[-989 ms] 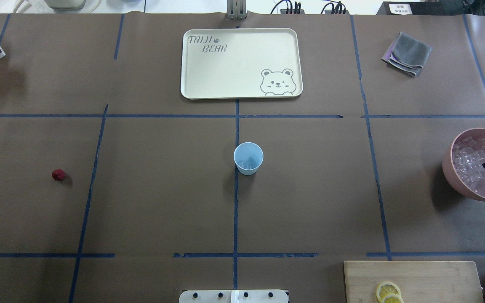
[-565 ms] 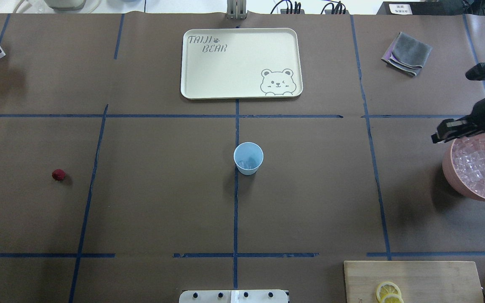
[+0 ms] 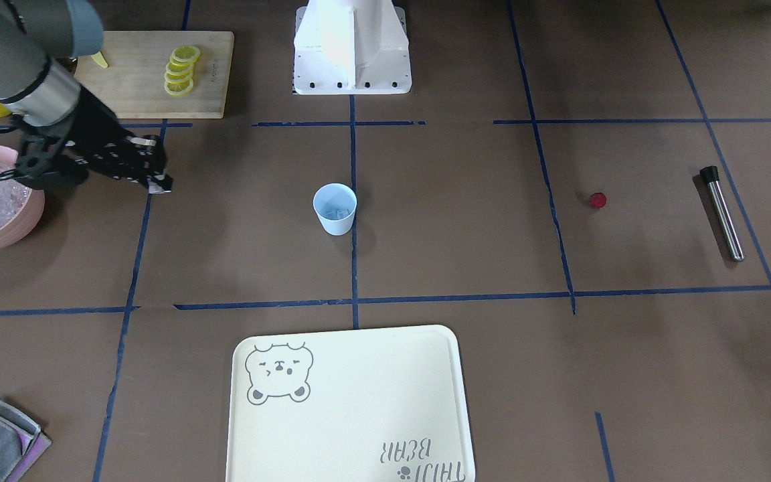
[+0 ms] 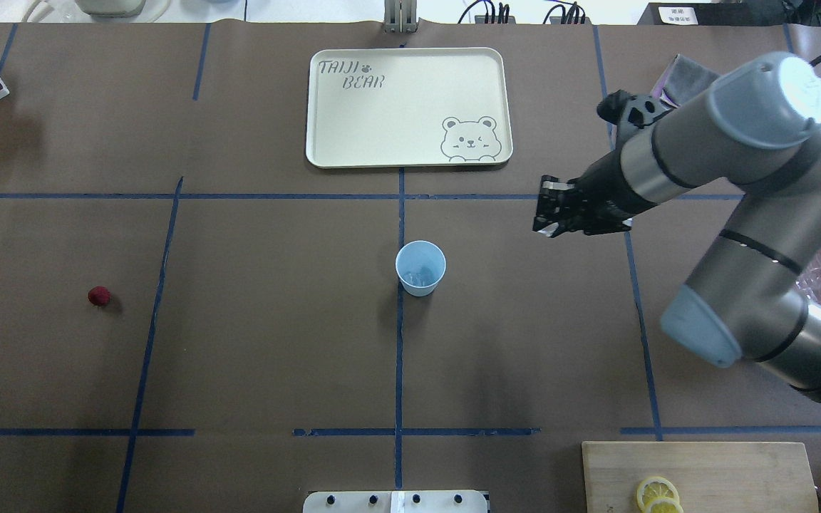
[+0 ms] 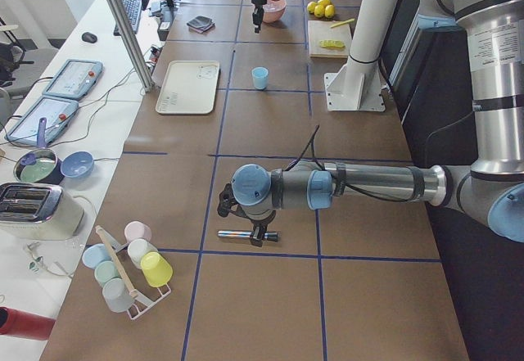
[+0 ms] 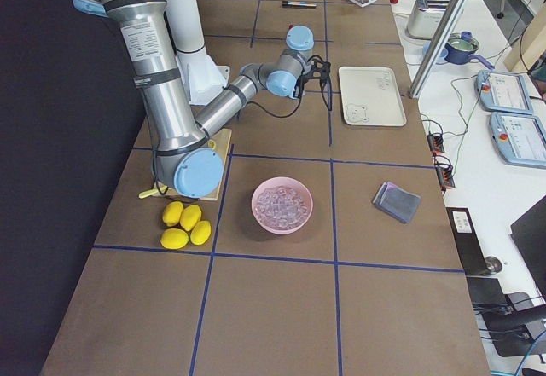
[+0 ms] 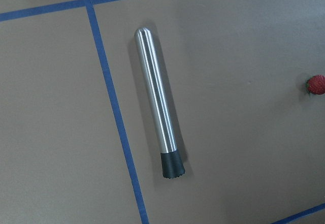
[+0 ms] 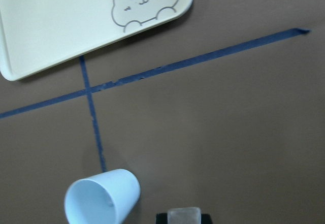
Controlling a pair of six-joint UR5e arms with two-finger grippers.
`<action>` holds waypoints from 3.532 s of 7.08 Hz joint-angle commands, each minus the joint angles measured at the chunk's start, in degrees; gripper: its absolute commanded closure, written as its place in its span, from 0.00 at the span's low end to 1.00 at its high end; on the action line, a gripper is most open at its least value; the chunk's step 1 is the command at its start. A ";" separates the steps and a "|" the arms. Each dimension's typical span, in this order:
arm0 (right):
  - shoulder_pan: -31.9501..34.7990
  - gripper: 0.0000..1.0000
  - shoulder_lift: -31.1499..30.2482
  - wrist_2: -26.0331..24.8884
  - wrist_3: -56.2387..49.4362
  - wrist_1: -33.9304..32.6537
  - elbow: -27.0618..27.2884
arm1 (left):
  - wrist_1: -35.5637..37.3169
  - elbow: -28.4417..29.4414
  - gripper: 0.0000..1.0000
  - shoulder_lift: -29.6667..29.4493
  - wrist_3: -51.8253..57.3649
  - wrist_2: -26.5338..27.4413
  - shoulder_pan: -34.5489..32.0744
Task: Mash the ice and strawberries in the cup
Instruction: 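Carry the ice cube to the blue cup and release it inside, then raise the right gripper away from the cup back above the bowl, then move the left gripper down over the red strawberry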
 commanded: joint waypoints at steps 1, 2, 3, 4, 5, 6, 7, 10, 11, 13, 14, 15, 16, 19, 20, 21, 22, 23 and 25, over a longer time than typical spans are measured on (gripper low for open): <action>-7.99 0.99 10.87 -10.14 9.89 0.47 -8.27 | 0.01 0.27 0.00 -0.01 0.09 0.00 0.00; -10.62 0.98 12.39 -13.75 10.78 0.56 -10.31 | 0.01 0.45 0.00 -0.01 0.09 0.00 0.00; -11.52 0.98 14.84 -17.35 11.40 0.56 -12.25 | 0.01 0.63 0.00 -0.01 0.09 0.00 0.00; -11.79 0.98 15.22 -17.47 11.67 0.56 -12.79 | 0.01 0.63 0.00 -0.01 0.09 0.00 0.00; -12.06 0.94 15.13 -17.39 11.58 0.56 -12.79 | 0.01 0.63 0.00 -0.01 0.09 0.00 0.00; -12.06 0.92 14.96 -17.39 11.32 0.56 -12.79 | 0.01 0.71 0.00 -0.01 0.09 0.00 0.00; -12.06 0.88 14.78 -17.30 11.32 0.56 -12.79 | -0.08 0.72 0.00 -0.01 0.09 0.00 0.00; -12.32 0.65 13.65 -16.95 11.32 0.48 -12.18 | -0.08 0.63 0.00 -0.01 0.09 0.00 0.00; -12.41 0.51 13.46 -16.95 11.32 0.56 -12.18 | -0.08 0.63 0.00 -0.01 0.09 0.00 0.00; -12.32 0.00 12.59 -16.51 11.32 0.48 -10.44 | -4.08 1.07 0.00 -0.10 -0.26 0.00 0.09; -10.15 0.00 8.06 -13.20 11.14 -0.05 -4.68 | -7.78 1.76 0.00 -0.10 -0.70 0.18 0.09; -4.03 0.00 1.83 -5.60 10.62 -0.05 1.04 | -10.25 2.03 0.00 -0.36 -0.88 0.09 1.57; 3.60 0.00 -4.23 3.35 4.44 -0.05 4.31 | -12.10 2.03 0.00 -0.63 -3.93 0.18 5.76; 21.21 0.00 -19.63 16.70 -23.31 -0.23 6.20 | -26.06 1.86 0.00 -3.24 -35.04 4.72 18.67; 24.30 0.00 -23.15 16.71 -32.53 -1.01 5.67 | -28.19 1.16 0.00 -5.01 -44.38 9.01 24.03; 26.68 0.00 -23.28 16.63 -39.93 -6.06 5.40 | -29.16 0.63 0.00 -7.20 -51.17 14.36 29.04; 27.40 0.00 -22.93 16.37 -43.92 -9.51 5.57 | -29.17 -0.42 0.00 -8.87 -57.42 19.55 33.70; 27.23 0.00 -22.93 16.01 -44.83 -9.63 5.58 | -29.09 -0.95 0.00 -9.41 -61.31 24.82 38.36; 26.62 0.00 -22.75 15.57 -44.84 -9.63 5.58 | -29.00 -0.69 0.00 -11.17 -65.29 26.63 42.08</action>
